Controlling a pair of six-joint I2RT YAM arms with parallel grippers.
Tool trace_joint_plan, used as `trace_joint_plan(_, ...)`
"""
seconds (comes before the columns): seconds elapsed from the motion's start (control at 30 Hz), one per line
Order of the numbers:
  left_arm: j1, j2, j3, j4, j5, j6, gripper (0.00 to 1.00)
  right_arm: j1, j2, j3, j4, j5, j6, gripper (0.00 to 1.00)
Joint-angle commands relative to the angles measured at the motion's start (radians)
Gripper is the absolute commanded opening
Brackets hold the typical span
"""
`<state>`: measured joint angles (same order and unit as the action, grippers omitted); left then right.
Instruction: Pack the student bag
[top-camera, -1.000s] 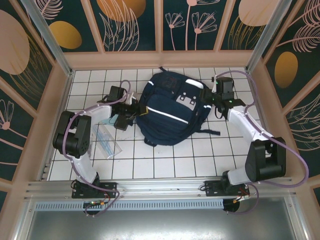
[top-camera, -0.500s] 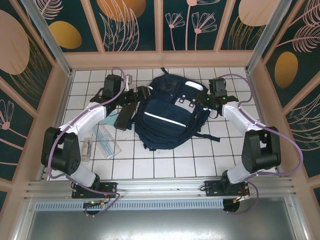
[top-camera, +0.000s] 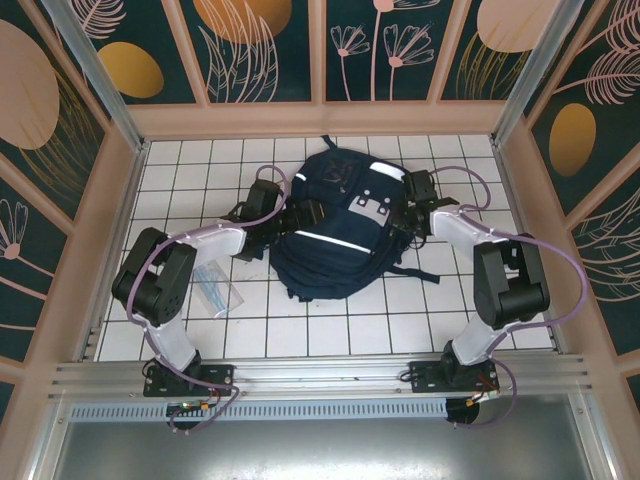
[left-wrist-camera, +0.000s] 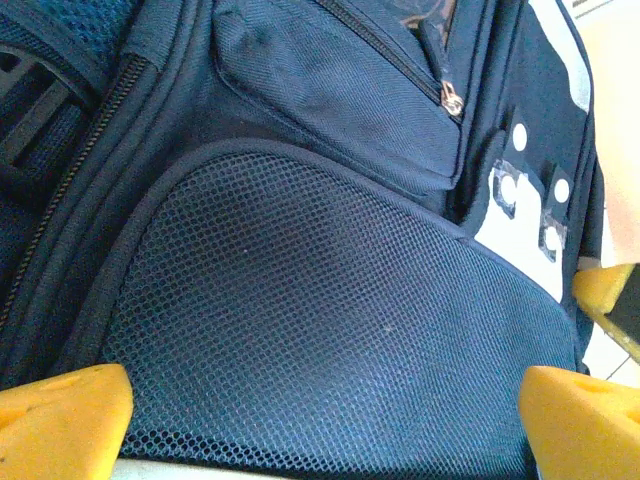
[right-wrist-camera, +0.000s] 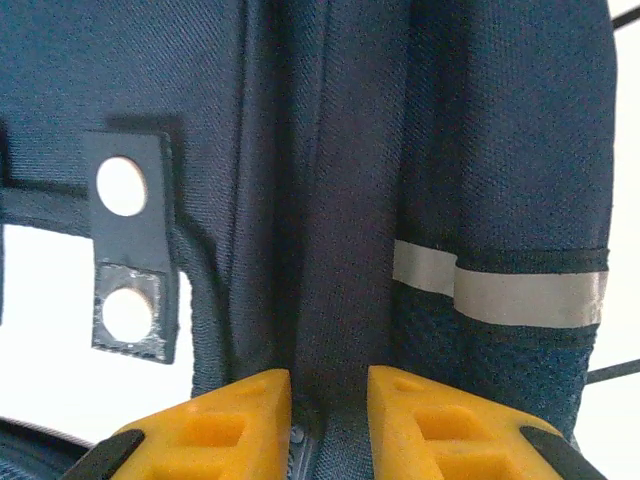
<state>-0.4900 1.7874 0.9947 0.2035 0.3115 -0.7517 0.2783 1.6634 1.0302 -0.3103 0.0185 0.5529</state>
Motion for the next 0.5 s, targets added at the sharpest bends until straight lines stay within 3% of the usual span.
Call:
trace_joint_plan(0.0,0.002,0.038,-0.016,0.052,-0.016,-0.027,0.98,0.012,0.029,-0.023,0.03,0.002,0.027,0.25)
trace_joint_plan(0.17,0.002,0.064,-0.016,0.064,-0.017,-0.034,0.99,0.022,0.051,-0.041,0.048,-0.026,0.031,0.25)
trace_joint_plan(0.37,0.002,0.116,-0.009,0.102,-0.001,-0.057,0.98,0.025,0.053,-0.074,0.115,-0.126,0.049,0.35)
trace_joint_plan(0.47,0.002,0.134,-0.007,0.13,0.008,-0.073,0.97,0.023,0.074,-0.077,0.128,-0.127,0.051,0.22)
